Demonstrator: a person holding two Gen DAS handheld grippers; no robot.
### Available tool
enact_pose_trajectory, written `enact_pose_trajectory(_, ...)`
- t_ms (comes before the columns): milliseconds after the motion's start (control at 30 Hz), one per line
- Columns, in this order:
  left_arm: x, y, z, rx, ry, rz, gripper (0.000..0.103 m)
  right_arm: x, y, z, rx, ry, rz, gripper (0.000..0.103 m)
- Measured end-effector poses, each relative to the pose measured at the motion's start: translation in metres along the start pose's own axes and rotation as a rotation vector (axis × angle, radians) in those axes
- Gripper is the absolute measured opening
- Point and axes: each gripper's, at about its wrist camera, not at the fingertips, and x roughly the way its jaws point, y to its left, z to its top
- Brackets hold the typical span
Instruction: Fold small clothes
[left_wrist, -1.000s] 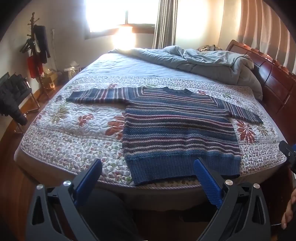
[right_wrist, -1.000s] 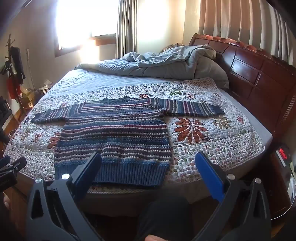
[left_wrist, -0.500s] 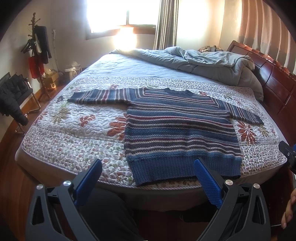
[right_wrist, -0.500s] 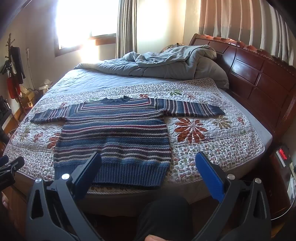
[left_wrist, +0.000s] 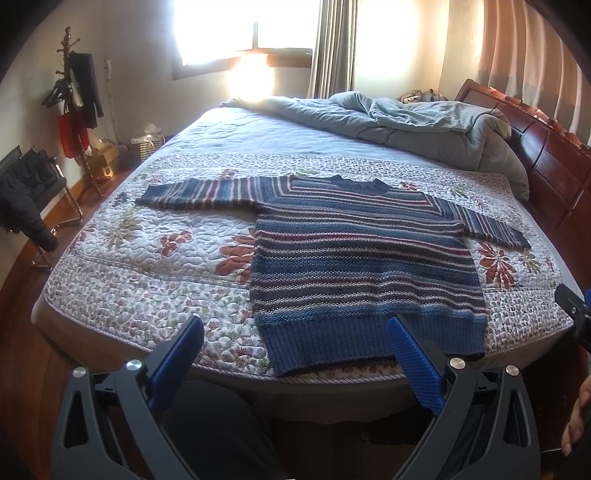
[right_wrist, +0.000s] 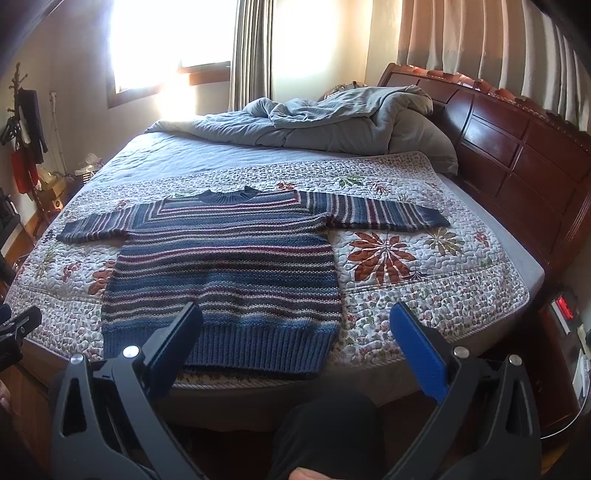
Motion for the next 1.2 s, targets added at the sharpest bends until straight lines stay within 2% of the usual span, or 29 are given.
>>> enact_pose_trajectory(600,0.038,-0.002,0.015,0.005,0.043,0.011,0.099,0.04,0.006,0.013,-0.015,0.043,-0.005,0.101)
enact_pose_trajectory(1200,0.059,0.005,0.022,0.001,0.069,0.013,0.099,0.062,0.016,0.017,-0.021,0.072,-0.008,0.101)
